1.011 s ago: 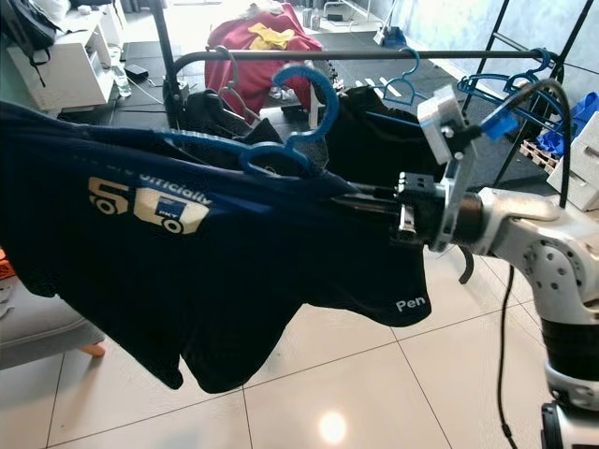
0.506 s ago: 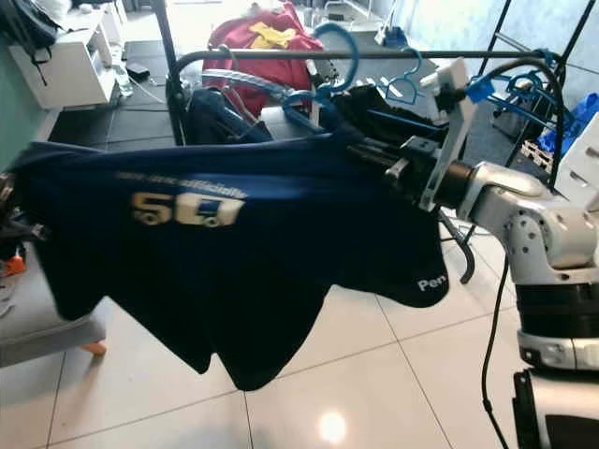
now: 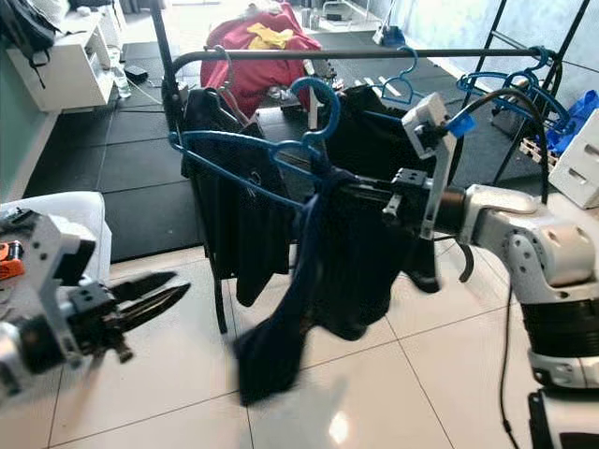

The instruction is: Hang hanger

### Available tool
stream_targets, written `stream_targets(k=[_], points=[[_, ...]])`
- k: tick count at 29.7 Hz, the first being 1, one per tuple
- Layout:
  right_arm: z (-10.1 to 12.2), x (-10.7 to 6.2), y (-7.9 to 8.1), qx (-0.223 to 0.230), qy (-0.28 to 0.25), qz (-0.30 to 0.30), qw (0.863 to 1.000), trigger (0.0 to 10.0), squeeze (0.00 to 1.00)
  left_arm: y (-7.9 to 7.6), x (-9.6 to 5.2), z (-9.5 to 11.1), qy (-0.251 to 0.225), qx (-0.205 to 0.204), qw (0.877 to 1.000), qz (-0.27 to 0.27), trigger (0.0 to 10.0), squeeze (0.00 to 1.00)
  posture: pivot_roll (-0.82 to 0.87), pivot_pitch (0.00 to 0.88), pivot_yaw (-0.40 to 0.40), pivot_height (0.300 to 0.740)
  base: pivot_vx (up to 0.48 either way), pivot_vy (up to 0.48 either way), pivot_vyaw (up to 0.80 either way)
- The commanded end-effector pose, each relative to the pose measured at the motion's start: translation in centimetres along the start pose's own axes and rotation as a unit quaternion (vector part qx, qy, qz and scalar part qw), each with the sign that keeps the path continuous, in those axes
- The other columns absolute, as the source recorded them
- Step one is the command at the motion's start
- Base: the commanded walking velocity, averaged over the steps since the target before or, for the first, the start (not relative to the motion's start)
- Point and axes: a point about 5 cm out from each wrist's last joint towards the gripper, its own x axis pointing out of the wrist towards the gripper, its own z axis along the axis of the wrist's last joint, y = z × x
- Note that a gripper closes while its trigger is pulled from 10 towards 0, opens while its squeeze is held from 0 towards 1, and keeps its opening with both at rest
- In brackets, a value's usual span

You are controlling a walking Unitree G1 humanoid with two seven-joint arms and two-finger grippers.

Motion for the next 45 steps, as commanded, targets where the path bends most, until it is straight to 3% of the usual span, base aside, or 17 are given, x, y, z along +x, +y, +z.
stream_targets(k=[1, 2, 4, 6, 7, 10, 12, 13, 14, 15, 16, 17, 18, 22, 32, 44, 45], points=[[0.9, -0.3, 0.5, -0.039, 0.012, 0.03, 0.999, 0.0, 0.0, 1.2, -1.3, 1.8, -0.014, 0.038, 0.999, 0.009, 10.0, 1.0, -0.06, 0.087, -0.039, 0.74, 0.0, 0.0, 0.0], [0.9, -0.6, 0.6, -0.049, 0.031, 0.05, 0.997, 0.0, 0.0, 1.9, -2.2, 3.5, -0.036, 0.065, 0.997, 0.013, 10.0, 1.0, -0.06, 0.085, -0.041, 0.74, 0.0, 0.0, 0.0], [0.9, -0.6, 0.6, -0.049, 0.031, 0.05, 0.997, 0.0, 0.0, 1.9, -2.2, 3.5, -0.036, 0.065, 0.997, 0.013, 10.0, 1.0, -0.06, 0.085, -0.041, 0.74, 0.0, 0.0, 0.0], [0.8, -1.2, 0.8, -0.061, 0.06, 0.081, 0.993, 0.0, 0.0, 2.4, -3.3, 6.1, -0.073, 0.103, 0.992, 0.011, 10.0, 1.0, -0.06, 0.084, -0.043, 0.74, 0.0, 0.0, 0.0], [0.8, -1.2, 0.8, -0.061, 0.06, 0.081, 0.993, 0.0, 0.0, 2.4, -3.3, 6.1, -0.073, 0.103, 0.992, 0.011, 10.0, 1.0, -0.06, 0.084, -0.043, 0.74, 0.0, 0.0, 0.0], [1.2, -1.7, 1.5, -0.07, 0.077, 0.14, 0.985, 0.0, 0.0, 2.2, -3.3, 9.1, -0.154, 0.12, 0.981, 0.0, 10.0, 1.0, -0.06, 0.076, -0.047, 0.74, 0.0, 0.0, 0.0], [1.4, -1.6, 1.9, -0.076, 0.077, 0.165, 0.98, 0.0, 0.0, 1.4, -2.7, 9.3, -0.167, 0.108, 0.98, -0.026, 10.0, 1.0, -0.06, 0.073, -0.049, 0.74, 0.0, 0.0, 0.0], [1.5, -1.4, 2.2, -0.082, 0.076, 0.181, 0.977, 0.0, 0.0, 0.8, -2.1, 9.1, -0.166, 0.099, 0.98, -0.049, 10.0, 0.91, -0.06, 0.073, -0.049, 0.74, 0.0, 0.0, 0.0], [1.5, -1.4, 2.2, -0.082, 0.076, 0.181, 0.977, 0.0, 0.0, 0.8, -2.1, 9.1, -0.166, 0.099, 0.98, -0.049, 10.0, 0.91, -0.06, 0.073, -0.049, 0.74, 0.0, 0.0, 0.0], [1.6, -1.2, 2.3, -0.087, 0.075, 0.192, 0.975, 0.0, 0.0, 0.1, -1.4, 8.6, -0.158, 0.09, 0.981, -0.069, 10.0, 0.79, -0.06, 0.073, -0.049, 0.74, 0.0, 0.0, 0.0], [1.6, -1.2, 2.3, -0.087, 0.075, 0.192, 0.975, 0.0, 0.0, 0.1, -1.4, 8.6, -0.158, 0.09, 0.981, -0.069, 10.0, 0.79, -0.06, 0.073, -0.049, 0.74, 0.0, 0.0, 0.0], [1.6, -0.7, 2.4, -0.092, 0.074, 0.201, 0.972, 0.0, 0.0, -0.6, -0.7, 7.8, -0.143, 0.08, 0.982, -0.092, 10.0, 0.22, -0.07, 0.063, -0.045, 0.74, 0.0, 0.0, 0.0], [1.6, -0.3, 2.5, -0.096, 0.075, 0.212, 0.97, 0.0, 0.0, -1.3, -0.1, 7.0, -0.128, 0.066, 0.983, -0.118, 10.0, 0.0, -0.07, 0.057, -0.041, 0.74, 0.0, 0.0, 0.0], [1.6, 0.8, 2.8, -0.108, 0.074, 0.237, 0.963, 0.0, 0.0, -2.9, 0.6, 5.6, -0.1, 0.032, 0.978, -0.179, 10.0, 0.0, -0.07, 0.053, -0.039, 0.74, 0.0, 0.0, 0.0], [1.5, 2.5, 2.9, -0.122, 0.067, 0.253, 0.957, 0.0, 0.0, -3.2, 1.5, 5.9, -0.11, 0.009, 0.977, -0.183, 10.0, 0.0, -0.06, 0.048, -0.039, 0.74, 0.0, 0.0, 0.0], [1.2, 4.6, 3.6, -0.132, 0.062, 0.269, 0.952, 0.0, 0.0, -3.7, 3.0, 4.4, -0.05, 0.041, 0.984, -0.164, 10.0, 0.0, -0.05, 0.049, -0.04, 0.74, 0.0, 0.0, 0.0], [1.1, 4.8, 3.6, -0.133, 0.062, 0.269, 0.952, 0.0, 0.0, -3.7, 3.3, 4.2, -0.038, 0.05, 0.985, -0.158, 8.7, 0.0, -0.05, 0.05, -0.039, 0.74, 0.0, 0.0, 0.0]])
